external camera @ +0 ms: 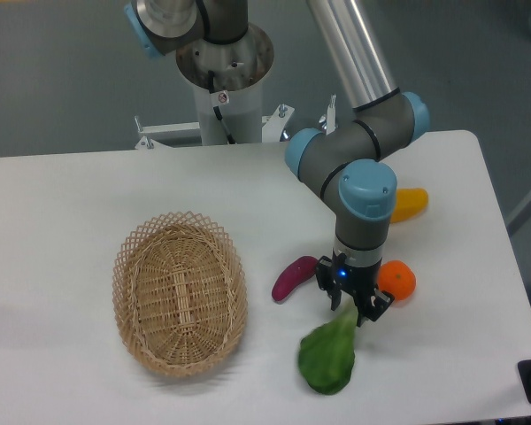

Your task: Place the green vegetable on the table

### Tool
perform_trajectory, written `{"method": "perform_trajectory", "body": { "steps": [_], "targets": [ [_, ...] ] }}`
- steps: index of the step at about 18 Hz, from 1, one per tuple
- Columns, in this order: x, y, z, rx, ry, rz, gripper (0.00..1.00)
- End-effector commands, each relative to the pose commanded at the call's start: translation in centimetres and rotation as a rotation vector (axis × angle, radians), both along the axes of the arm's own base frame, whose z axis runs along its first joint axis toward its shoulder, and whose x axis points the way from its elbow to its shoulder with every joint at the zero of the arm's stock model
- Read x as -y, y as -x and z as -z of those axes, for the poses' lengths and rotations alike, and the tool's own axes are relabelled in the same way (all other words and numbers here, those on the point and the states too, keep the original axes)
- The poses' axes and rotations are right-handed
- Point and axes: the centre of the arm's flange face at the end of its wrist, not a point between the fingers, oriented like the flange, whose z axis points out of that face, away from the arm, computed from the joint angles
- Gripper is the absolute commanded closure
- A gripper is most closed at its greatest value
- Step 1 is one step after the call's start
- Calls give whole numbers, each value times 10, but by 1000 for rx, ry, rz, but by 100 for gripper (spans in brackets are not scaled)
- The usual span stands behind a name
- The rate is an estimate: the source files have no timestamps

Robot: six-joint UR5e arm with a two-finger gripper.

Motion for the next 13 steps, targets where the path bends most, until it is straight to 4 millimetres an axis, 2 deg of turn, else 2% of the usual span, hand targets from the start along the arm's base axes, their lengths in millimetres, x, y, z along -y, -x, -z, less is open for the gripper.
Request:
{"method": "perform_trajectory", "body": {
  "steps": [3,6,7,10,13],
  "targets": [
    [0,0,-14,-9,-18,-40,0],
    [7,4,-14,-15,-7,-57,0],
    [11,7,-19,-29,-2,-69,0],
    [23,23,-58,-106,-5,-111,0],
    [36,23,-87,-142,-19,-115,0]
  ]
}}
